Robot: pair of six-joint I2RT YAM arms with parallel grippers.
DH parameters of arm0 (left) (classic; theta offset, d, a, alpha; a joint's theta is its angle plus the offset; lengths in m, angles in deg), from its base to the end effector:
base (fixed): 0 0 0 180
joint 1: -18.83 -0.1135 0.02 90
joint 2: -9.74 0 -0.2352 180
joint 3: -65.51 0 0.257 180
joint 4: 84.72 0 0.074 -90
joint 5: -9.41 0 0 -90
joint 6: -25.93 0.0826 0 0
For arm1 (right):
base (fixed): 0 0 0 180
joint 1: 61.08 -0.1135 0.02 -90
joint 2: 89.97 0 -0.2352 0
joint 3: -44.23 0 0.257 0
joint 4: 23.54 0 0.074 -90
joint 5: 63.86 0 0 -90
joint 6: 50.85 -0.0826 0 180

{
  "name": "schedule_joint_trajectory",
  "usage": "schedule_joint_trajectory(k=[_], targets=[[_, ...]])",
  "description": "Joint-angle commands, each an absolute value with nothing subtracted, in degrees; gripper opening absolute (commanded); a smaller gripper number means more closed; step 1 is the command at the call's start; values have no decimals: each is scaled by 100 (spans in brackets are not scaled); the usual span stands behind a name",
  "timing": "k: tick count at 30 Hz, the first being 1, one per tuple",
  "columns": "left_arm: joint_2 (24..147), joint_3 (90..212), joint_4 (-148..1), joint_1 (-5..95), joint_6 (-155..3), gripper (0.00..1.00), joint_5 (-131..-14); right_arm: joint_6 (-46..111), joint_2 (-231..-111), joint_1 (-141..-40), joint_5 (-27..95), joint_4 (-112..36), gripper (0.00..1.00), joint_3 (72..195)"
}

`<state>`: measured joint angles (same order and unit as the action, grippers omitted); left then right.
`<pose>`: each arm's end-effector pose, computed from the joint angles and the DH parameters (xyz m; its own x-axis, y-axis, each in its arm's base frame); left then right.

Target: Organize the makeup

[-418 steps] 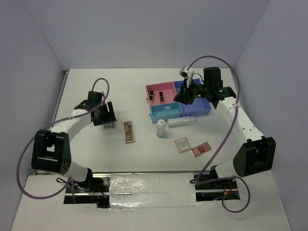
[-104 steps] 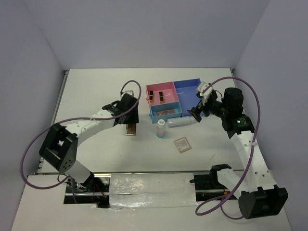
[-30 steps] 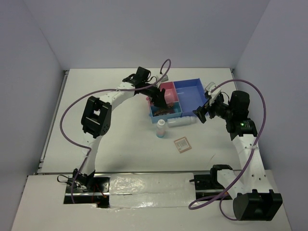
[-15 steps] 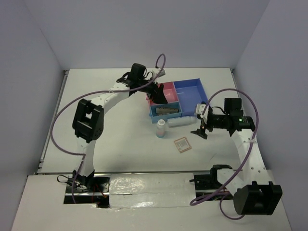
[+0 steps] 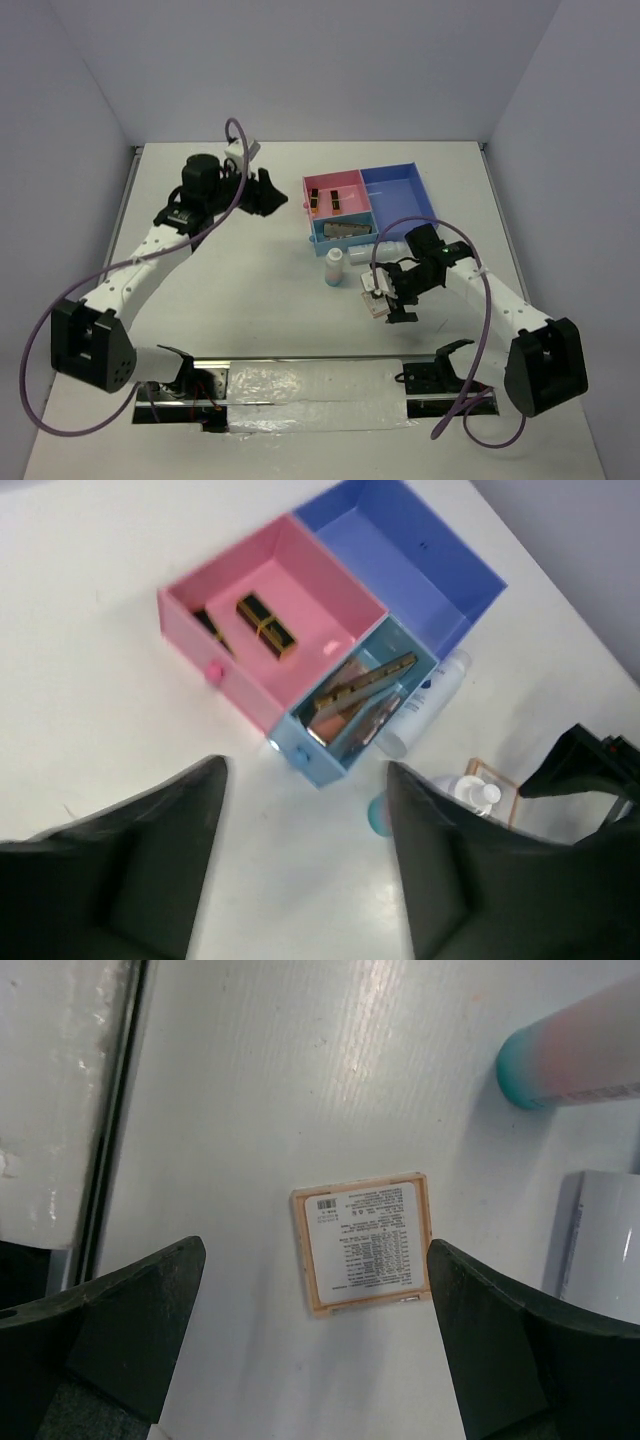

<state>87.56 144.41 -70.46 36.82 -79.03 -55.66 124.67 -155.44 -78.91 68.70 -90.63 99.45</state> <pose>0.3434 -0.1481 0.3143 -0.3826 -0.1219 -0.9158 0.5917 0.7290 -0.3442 0.1779 0.1159 0.1502 0.2930 -0.6771 -0.6750 -0.9546 -0.2466 -0.1669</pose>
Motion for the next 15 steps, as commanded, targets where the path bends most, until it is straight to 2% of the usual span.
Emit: schedule_joint_trajectory(k=[1,3,4,8,15], targets=[[8192,13451,-6998,3632,-8453,82,-6256,11854,-15824,-8164,6315,-8048,100,9887],[7683,13070,-7051,3614,-8612,96,-6650,11730,-15966,-8252,6200,-7889,100,9878],[7523,12895,-7077,3605,-8682,99,-6731,11598,-16027,-8279,6130,-7766,100,9852],[6724,12157,-7069,3570,-9095,99,-7259,11509,-16343,-8376,5822,-7344,99,9816],[6274,11768,-6946,3552,-9316,99,-7488,12054,-16696,-8385,5769,-7677,100,9939]])
